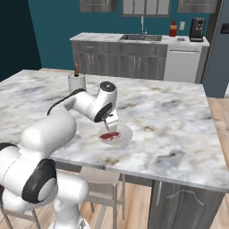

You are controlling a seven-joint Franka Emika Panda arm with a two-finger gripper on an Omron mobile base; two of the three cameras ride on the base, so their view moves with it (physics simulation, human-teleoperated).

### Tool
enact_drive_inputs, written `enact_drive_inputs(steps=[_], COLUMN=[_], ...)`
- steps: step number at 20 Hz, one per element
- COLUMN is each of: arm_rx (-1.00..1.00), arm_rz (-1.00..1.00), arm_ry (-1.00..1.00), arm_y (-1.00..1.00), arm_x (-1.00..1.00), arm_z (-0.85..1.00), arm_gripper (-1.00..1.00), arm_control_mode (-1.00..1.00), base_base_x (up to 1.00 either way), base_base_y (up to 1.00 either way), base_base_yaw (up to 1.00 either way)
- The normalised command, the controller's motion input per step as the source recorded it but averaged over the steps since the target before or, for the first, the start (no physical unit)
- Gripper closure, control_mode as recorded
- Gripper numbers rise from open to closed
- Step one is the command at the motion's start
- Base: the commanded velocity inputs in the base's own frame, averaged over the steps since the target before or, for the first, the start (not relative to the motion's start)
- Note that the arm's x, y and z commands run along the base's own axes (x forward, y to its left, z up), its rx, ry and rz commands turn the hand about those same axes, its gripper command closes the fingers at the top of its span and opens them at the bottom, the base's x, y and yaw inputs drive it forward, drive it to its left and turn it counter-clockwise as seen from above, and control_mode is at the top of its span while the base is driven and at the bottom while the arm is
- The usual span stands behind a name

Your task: Take the steak from the fridge and place it on the digital scale on the counter by the fridge. Wait a few seconds for a reading, then move it to the plate on the dining counter.

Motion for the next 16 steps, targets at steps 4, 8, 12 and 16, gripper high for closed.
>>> enact_drive_inputs(steps=[4, 8, 12, 16], arm_rx=[0.08, 0.01, -0.02, -0.14], arm_rz=[0.05, 0.12, 0.19, 0.23], arm_ry=[0.40, 0.29, 0.11, -0.04], arm_y=[0.16, 0.53, 0.77, 0.98], arm_x=[-1.00, -1.00, -1.00, -1.00], arm_z=[0.63, 0.16, 0.00, 0.00], arm_gripper=[-1.00, -1.00, -1.00, -1.00], arm_control_mode=[-1.00, -1.00, -1.00, -1.00], base_base_x=[0.00, 0.00, 0.00, 0.00], base_base_y=[0.00, 0.00, 0.00, 0.00], base_base_yaw=[0.00, 0.00, 0.00, 0.00])
